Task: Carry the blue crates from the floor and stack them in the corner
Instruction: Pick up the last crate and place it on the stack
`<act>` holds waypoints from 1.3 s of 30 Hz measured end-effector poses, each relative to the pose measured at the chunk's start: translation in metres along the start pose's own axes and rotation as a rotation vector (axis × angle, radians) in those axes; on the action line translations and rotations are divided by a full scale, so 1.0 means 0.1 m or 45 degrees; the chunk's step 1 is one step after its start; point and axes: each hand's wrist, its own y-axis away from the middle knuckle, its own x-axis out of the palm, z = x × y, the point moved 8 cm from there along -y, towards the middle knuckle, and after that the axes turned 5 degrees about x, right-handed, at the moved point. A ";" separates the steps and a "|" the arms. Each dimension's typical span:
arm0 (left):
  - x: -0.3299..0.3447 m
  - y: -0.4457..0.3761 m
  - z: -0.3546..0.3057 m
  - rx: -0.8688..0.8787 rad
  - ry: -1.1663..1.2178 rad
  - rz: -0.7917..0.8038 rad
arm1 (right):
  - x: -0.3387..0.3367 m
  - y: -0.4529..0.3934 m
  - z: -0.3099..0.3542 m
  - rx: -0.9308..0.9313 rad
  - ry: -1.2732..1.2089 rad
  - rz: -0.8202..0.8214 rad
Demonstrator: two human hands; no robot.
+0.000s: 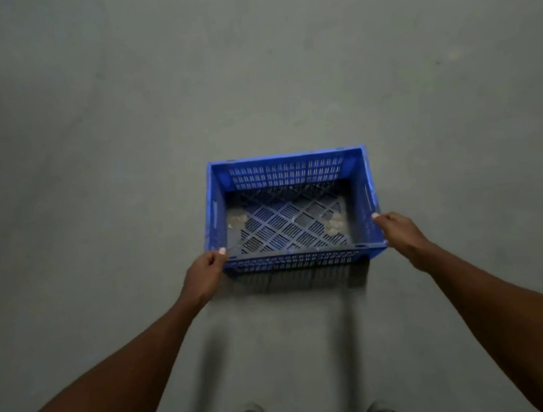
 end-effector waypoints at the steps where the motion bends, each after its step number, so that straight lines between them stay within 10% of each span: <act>1: 0.07 -0.25 0.10 0.031 -0.036 -0.044 | 0.08 -0.23 -0.06 -0.002 0.048 -0.025; 8: 0.30 -1.56 0.69 0.049 -0.360 -0.307 | 0.40 -1.51 -0.37 0.042 0.240 -0.231; 19: 0.44 -2.62 0.74 -0.171 0.380 -0.190 | 0.46 -2.26 -0.21 0.179 -0.518 -0.167; 39: -0.54 -1.58 0.03 -0.155 0.518 -0.075 | -0.12 -1.09 0.19 0.207 -0.553 -0.011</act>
